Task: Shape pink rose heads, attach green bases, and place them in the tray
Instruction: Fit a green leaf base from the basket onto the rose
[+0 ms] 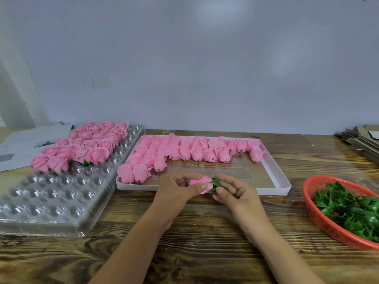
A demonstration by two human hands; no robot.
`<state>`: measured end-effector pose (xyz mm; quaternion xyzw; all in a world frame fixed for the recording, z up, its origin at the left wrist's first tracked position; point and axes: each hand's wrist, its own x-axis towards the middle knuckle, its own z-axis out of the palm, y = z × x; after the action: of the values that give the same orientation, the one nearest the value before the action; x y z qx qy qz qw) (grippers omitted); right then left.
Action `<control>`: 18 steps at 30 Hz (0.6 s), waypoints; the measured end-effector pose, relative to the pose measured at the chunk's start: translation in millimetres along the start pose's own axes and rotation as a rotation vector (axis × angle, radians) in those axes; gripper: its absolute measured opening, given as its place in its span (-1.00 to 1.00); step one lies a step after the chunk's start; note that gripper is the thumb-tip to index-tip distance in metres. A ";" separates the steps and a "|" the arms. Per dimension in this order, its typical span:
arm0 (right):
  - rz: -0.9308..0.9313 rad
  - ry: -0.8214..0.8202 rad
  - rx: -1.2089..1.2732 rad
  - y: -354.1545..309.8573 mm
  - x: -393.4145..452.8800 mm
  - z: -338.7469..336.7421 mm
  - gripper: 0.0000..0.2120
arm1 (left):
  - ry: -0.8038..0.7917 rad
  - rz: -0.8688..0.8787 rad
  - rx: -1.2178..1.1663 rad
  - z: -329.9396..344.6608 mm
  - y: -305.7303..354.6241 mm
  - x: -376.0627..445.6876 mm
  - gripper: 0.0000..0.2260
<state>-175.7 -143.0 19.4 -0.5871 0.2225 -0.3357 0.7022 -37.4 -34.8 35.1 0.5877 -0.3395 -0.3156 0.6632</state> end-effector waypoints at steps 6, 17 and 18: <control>-0.047 0.019 -0.011 0.3 -0.5 0.4 -0.69 | -0.005 -0.039 -0.054 0.5 -1.5 -0.1 -0.71; -0.074 0.009 -0.013 -0.7 -4.1 -2.8 -0.76 | -0.064 -0.140 -0.197 0.1 -1.1 1.2 -0.72; -0.057 0.015 0.009 -1.1 -3.9 -3.0 -0.77 | -0.064 -0.149 -0.212 0.2 -0.7 1.2 -0.71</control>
<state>-180.7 -142.3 19.5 -0.5875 0.2094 -0.3610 0.6933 -36.9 -35.9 34.5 0.5276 -0.2807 -0.4165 0.6851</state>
